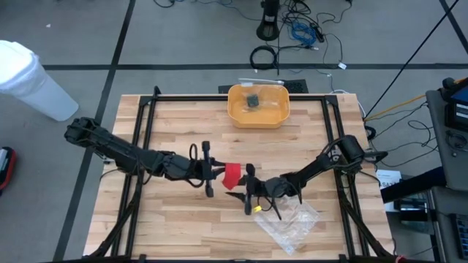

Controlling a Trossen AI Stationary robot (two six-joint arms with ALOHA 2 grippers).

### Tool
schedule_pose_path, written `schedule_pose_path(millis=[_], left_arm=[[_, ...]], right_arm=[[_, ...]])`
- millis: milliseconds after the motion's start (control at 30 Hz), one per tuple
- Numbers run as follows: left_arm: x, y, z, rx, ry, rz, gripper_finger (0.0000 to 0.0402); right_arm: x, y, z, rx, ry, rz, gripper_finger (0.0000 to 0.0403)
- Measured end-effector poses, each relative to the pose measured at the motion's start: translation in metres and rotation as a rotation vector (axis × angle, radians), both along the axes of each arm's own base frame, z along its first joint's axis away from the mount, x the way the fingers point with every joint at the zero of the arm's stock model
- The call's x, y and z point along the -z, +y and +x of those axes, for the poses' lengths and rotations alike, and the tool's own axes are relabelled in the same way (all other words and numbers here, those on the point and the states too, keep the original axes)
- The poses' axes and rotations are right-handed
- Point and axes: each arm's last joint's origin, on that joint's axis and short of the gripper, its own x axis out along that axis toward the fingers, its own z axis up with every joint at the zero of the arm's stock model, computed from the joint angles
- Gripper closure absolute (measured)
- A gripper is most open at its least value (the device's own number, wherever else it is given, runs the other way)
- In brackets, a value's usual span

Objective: Roll bandage
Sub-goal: Roll the red bandage

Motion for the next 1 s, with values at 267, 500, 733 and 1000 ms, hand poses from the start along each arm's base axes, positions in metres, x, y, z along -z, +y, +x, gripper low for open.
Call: schedule_pose_path(millis=[267,500,733,1000], left_arm=[[-0.002,-0.009,-0.003,0.001,-0.024,-0.031,0.0391],[-0.006,-0.020,-0.006,0.041,-0.060,-0.037,0.0391],[-0.006,-0.028,-0.009,0.071,-0.064,-0.039,0.0391],[-0.006,-0.037,-0.013,0.106,-0.058,-0.038,0.0391]], right_arm=[[0.002,-0.003,0.000,0.103,0.026,-0.099,0.0400],[0.008,-0.007,-0.002,0.231,0.097,-0.158,0.0403],[0.007,-0.011,-0.003,0.352,0.127,-0.283,0.0403],[0.005,-0.016,-0.006,0.511,0.182,-0.460,0.0403]])
